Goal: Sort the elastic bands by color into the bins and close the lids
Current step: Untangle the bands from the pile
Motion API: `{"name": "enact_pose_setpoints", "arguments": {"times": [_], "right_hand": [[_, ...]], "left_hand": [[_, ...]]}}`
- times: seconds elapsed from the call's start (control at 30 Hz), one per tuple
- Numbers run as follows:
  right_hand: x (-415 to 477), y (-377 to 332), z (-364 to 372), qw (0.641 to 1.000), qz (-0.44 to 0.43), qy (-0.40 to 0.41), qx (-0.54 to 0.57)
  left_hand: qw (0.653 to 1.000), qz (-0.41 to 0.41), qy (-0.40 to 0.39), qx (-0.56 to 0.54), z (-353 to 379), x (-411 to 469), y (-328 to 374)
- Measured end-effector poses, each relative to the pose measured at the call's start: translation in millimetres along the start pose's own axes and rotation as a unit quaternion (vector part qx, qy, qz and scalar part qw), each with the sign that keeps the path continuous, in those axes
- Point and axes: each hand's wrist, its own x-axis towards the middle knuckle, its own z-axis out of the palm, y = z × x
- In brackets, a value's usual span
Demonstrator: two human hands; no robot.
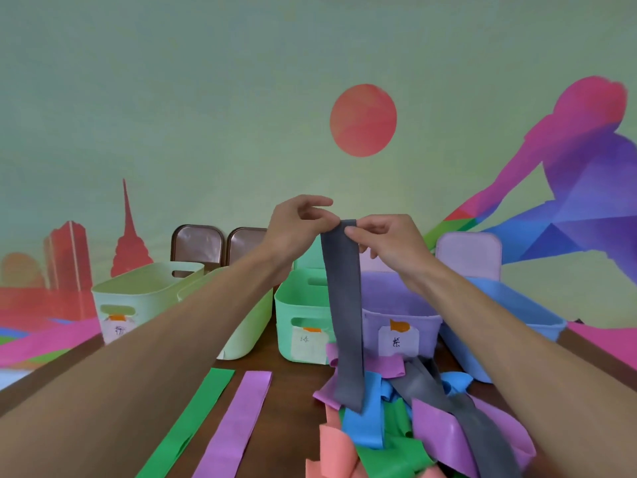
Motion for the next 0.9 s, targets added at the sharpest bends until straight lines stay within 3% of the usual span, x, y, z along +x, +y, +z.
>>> {"name": "enact_pose_setpoints", "arguments": {"times": [0.07,0.23,0.4,0.77,0.9], "right_hand": [[1.6,-1.6,3.0,1.000,0.005,0.021,0.012],[0.3,-0.8,7.6,0.999,0.019,0.039,0.028],[1.1,-4.4,10.7,0.997,0.028,0.059,0.038],[-4.1,2.5,17.9,0.985,0.050,0.145,0.082],[-5.8,13.0,26.8,0.978,0.081,0.172,0.080]], "left_hand": [[0.999,-0.044,-0.003,-0.031,-3.7,-6.5,-10.8],[0.977,-0.157,-0.145,0.014,-6.5,-31.5,-52.8],[0.951,-0.180,-0.252,0.013,8.9,-53.8,-71.7],[0.965,-0.208,-0.160,0.007,3.6,-86.2,-94.4],[0.969,-0.197,-0.126,0.084,-22.6,-97.1,-90.7]]}}
